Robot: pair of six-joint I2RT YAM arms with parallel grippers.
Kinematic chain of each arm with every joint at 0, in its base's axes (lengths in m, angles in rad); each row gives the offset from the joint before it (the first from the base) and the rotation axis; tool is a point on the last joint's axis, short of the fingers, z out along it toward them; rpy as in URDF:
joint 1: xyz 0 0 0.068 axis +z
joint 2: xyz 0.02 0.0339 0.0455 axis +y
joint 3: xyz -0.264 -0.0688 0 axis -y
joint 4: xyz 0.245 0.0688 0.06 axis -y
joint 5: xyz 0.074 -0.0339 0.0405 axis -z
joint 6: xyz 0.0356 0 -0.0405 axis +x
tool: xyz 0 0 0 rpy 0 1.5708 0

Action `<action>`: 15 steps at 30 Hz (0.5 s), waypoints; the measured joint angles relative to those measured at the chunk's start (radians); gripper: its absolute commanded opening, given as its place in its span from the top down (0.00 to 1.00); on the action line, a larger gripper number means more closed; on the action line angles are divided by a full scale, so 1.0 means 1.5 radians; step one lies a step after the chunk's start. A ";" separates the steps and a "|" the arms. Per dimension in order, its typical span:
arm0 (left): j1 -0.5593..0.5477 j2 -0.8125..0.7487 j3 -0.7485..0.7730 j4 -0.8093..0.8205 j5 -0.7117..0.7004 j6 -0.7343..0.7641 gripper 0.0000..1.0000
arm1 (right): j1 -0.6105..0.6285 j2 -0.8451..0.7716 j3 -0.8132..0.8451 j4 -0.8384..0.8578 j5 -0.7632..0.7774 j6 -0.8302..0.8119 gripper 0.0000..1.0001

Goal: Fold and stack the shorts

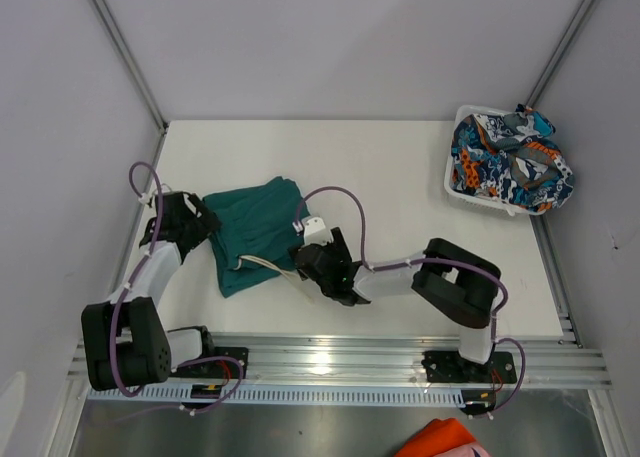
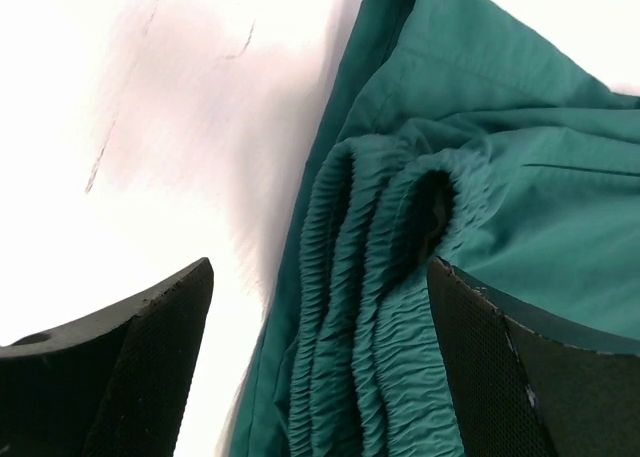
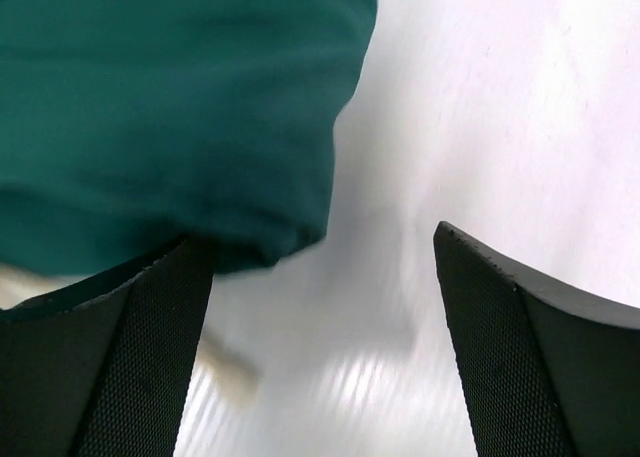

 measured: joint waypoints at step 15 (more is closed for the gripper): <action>0.001 0.074 0.004 0.058 0.056 -0.005 0.20 | -0.129 -0.229 -0.032 -0.036 -0.352 0.105 0.12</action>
